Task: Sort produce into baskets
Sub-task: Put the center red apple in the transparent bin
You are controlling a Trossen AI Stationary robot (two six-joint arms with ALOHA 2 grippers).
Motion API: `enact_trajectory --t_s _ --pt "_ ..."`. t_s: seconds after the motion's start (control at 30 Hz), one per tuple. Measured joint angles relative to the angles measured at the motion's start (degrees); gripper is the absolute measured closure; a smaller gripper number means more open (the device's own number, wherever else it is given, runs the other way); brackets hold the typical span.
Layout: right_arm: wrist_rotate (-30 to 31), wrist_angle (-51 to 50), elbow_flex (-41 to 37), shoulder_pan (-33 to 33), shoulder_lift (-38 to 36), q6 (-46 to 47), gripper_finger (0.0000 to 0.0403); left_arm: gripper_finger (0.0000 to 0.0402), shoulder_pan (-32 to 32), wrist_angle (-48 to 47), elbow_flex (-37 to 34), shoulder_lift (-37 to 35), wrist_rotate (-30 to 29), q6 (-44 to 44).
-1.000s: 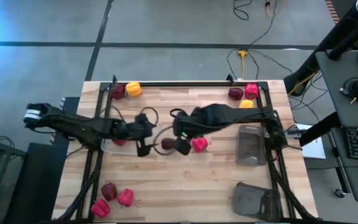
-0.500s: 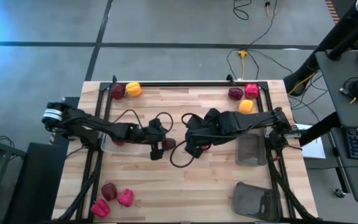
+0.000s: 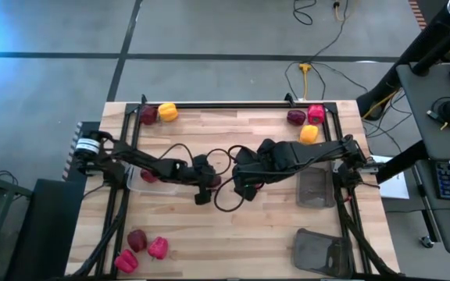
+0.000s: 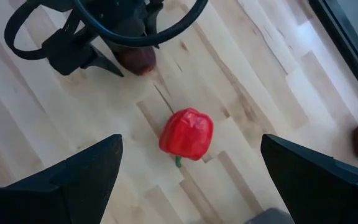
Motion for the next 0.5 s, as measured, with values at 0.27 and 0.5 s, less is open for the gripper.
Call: enact_trajectory --t_s 0.27,0.5 --pt "0.04 0.10 -0.02 -0.17 -0.02 -1.58 0.0028 0.0167 0.00 -6.74 0.67 -4.16 -1.85 -3.90" --pt "2.56 0.09 -0.02 -0.17 -0.02 -3.68 0.0028 0.0167 -0.66 -26.55 4.72 -19.49 -3.79 -3.68"
